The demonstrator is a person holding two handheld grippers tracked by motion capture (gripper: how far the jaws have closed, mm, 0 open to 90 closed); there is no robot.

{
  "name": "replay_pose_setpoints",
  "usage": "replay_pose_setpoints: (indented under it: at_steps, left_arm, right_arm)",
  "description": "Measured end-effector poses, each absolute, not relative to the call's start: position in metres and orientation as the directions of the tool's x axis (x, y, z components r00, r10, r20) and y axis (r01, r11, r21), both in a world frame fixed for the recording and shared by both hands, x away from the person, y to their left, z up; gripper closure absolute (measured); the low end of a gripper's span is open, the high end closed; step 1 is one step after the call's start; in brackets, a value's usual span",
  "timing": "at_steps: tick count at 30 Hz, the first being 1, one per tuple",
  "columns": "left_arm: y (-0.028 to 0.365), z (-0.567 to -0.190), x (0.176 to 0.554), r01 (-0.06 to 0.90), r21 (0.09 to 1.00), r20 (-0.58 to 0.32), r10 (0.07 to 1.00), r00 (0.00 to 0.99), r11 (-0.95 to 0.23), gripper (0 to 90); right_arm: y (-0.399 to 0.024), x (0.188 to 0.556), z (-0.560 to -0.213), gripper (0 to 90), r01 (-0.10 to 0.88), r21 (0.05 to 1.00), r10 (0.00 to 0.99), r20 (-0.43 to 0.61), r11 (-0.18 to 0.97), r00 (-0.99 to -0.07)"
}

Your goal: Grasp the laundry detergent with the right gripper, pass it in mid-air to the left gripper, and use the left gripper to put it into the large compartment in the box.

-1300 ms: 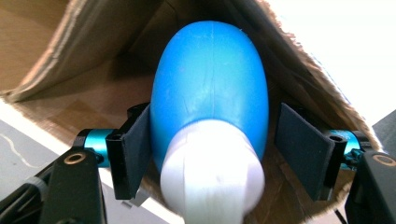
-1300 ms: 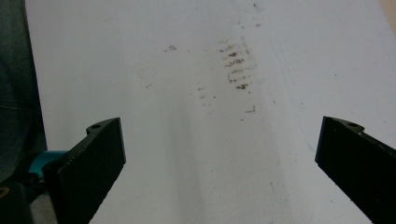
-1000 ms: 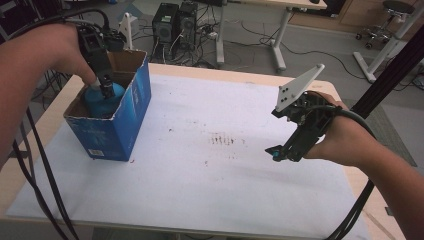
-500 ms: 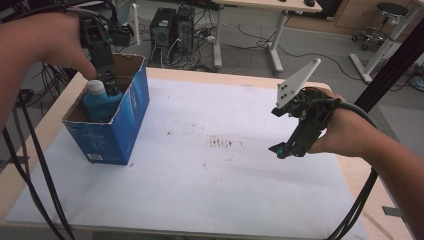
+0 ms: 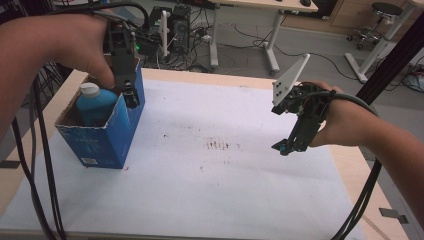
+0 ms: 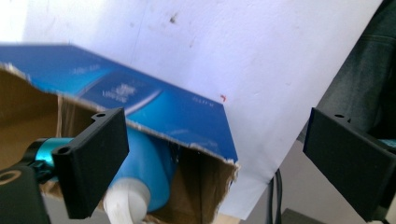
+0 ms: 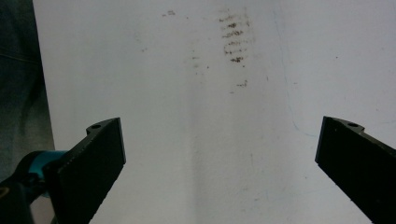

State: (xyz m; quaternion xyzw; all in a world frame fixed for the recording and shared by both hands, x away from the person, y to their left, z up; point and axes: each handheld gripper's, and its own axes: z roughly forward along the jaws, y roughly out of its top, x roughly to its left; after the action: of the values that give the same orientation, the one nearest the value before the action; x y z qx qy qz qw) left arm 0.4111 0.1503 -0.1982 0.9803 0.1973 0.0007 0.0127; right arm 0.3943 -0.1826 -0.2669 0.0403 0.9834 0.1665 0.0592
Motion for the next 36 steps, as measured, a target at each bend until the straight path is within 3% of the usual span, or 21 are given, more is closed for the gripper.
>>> replay_pose_setpoints:
  at_steps: [7, 21, 36]
  left_arm:
    - [0.136, -0.196, 0.418, 0.317, 0.036, -0.010, 0.317, 0.948, -0.948, 2.0]
    - [0.114, -0.206, 0.425, 0.215, 0.065, -0.025, 0.214, 0.976, -0.974, 1.7]
    - [0.101, -0.212, 0.424, 0.195, 0.070, -0.042, 0.192, 0.980, -0.978, 1.7]
  right_arm:
    - [-0.187, 0.408, -0.269, 0.7, 0.066, 0.288, 0.094, -0.084, 0.955, -0.992]
    - [-0.185, 0.429, -0.288, 0.7, 0.057, 0.180, 0.069, -0.065, 0.982, -0.995]
    - [-0.186, 0.432, -0.296, 0.7, 0.053, 0.138, 0.063, -0.072, 0.989, -0.995]
